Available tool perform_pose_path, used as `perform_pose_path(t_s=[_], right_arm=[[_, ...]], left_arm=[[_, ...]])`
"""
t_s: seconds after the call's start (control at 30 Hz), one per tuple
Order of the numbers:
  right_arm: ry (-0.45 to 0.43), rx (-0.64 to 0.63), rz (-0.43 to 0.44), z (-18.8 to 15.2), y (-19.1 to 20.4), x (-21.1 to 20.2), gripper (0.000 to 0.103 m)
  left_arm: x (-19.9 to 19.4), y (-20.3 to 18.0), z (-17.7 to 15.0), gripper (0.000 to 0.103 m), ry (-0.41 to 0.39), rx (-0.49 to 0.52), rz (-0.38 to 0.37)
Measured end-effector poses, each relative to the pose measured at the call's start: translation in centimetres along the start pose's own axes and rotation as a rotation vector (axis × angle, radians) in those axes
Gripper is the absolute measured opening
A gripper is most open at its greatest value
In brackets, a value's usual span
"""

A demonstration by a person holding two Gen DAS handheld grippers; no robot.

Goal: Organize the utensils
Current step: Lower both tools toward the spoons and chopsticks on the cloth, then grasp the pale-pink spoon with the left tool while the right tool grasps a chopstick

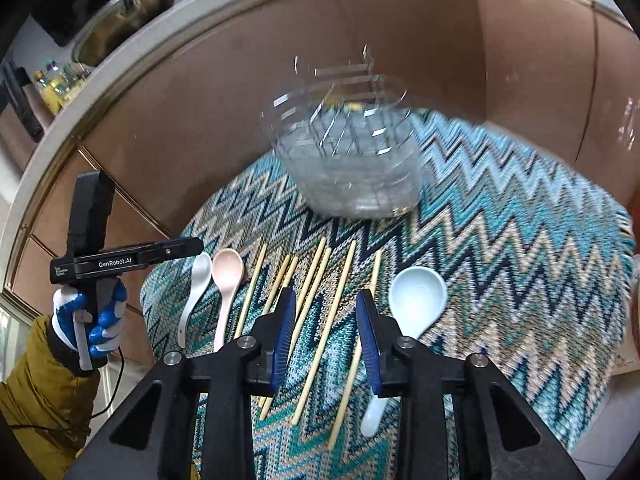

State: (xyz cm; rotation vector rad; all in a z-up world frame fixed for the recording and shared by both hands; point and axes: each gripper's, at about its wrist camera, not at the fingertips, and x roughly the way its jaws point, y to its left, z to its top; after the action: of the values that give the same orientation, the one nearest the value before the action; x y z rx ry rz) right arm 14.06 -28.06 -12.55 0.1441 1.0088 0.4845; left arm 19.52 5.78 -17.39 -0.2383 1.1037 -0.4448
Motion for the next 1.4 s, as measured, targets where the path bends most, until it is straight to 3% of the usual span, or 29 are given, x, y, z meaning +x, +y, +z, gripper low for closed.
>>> perform_pose_path(t_s=[0.27,0.6,1.07,1.3,1.4], right_arm=[[0.118,-0.002,-0.005,1.9,0.2,4.7,0.029],[0.226,0.022,-0.029,3.4,-0.4,9.6,0.019],[0.302,0.029,-0.103,4.4,-1.2,15.2,0.017],[0.297,0.019,-0.110,4.6,0.1,17.1,0.011],[0.287,0.032,-0.101,4.4,-0.1,17.0,0.009]], left_arm=[[2.2,0.7,1.1,0.043,0.095,0.045,0.005],[4.5,1.1,1.4,0.033,0.161,0.106,0.028],[6.9,0.5,1.8,0.026,0.196,0.157,0.055],[7.6,0.0,2.2,0.012,0.186,0.158,0.064],[7.7,-0.2,2.4,0.011,0.179,0.169,0.077]])
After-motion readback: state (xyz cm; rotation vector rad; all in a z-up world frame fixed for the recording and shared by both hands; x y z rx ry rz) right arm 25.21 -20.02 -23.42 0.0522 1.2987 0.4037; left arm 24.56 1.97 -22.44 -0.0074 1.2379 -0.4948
